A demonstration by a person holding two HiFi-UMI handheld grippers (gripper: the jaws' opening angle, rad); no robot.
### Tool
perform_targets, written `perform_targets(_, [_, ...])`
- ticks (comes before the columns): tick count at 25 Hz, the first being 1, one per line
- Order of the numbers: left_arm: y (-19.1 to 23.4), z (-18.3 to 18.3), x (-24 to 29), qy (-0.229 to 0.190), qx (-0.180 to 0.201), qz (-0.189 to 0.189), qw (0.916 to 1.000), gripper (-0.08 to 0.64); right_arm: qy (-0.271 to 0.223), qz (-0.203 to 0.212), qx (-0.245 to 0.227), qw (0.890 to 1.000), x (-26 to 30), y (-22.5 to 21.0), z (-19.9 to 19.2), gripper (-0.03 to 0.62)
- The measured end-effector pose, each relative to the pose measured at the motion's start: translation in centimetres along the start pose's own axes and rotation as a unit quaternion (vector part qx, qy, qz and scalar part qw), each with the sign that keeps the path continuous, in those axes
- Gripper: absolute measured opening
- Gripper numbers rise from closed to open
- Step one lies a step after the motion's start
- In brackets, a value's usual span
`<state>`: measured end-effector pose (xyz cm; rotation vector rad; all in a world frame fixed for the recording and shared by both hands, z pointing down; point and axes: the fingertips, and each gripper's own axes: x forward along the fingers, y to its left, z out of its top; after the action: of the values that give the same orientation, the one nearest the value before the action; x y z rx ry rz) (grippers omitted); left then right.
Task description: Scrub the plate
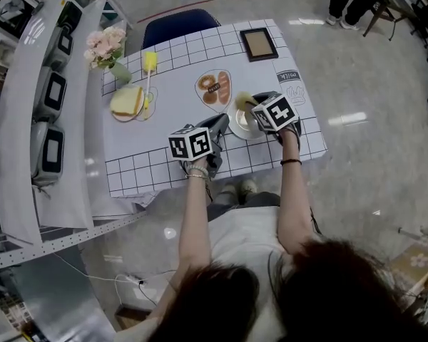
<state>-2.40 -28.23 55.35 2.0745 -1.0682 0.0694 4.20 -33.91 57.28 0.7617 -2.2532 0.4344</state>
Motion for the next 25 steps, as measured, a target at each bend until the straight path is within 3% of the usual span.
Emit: perform_targets(25, [-1.9,-0.6,2.2,0.047,0.018,-0.042,0.9978,0.011,0.004,-0.050,0.025,0.998,-2.4,-1.7,-1.8,0.080])
